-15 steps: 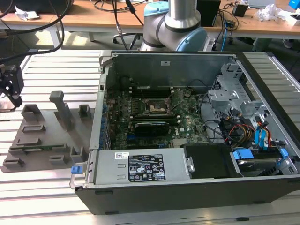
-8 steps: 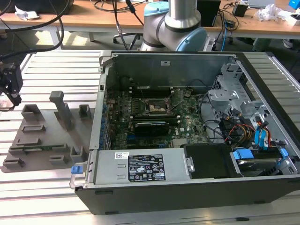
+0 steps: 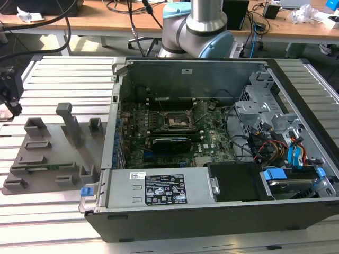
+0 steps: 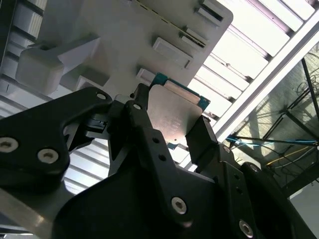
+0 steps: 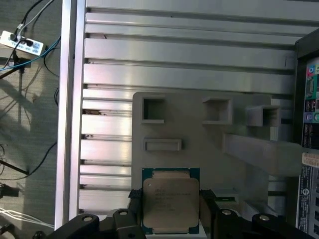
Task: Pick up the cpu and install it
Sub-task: 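Pick up the cpu and move it towards the insertion slot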
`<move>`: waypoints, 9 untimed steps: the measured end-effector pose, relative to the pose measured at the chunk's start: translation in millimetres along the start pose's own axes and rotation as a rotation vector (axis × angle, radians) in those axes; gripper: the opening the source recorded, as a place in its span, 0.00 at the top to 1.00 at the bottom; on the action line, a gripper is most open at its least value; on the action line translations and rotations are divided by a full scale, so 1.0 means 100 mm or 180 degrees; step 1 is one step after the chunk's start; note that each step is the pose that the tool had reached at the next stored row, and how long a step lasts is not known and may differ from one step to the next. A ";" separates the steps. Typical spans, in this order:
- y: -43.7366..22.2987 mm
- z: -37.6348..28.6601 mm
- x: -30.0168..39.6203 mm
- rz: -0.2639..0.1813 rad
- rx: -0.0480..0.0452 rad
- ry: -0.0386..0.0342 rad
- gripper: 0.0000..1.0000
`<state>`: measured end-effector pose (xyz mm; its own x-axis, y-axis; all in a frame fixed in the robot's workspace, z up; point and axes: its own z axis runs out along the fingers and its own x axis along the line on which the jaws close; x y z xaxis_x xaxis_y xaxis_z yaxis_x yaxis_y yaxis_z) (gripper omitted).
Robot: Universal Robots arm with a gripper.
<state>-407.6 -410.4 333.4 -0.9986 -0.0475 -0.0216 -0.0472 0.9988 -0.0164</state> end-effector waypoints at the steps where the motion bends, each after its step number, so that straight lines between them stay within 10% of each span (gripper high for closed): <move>1: 0.000 -0.008 0.000 0.0000 0.0000 0.0000 0.45; 9: -0.001 -0.073 -0.003 0.0000 0.0000 0.0002 0.45</move>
<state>-407.5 -410.4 340.7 -0.9986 -0.0476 -0.0209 -0.0472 0.9987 -0.0165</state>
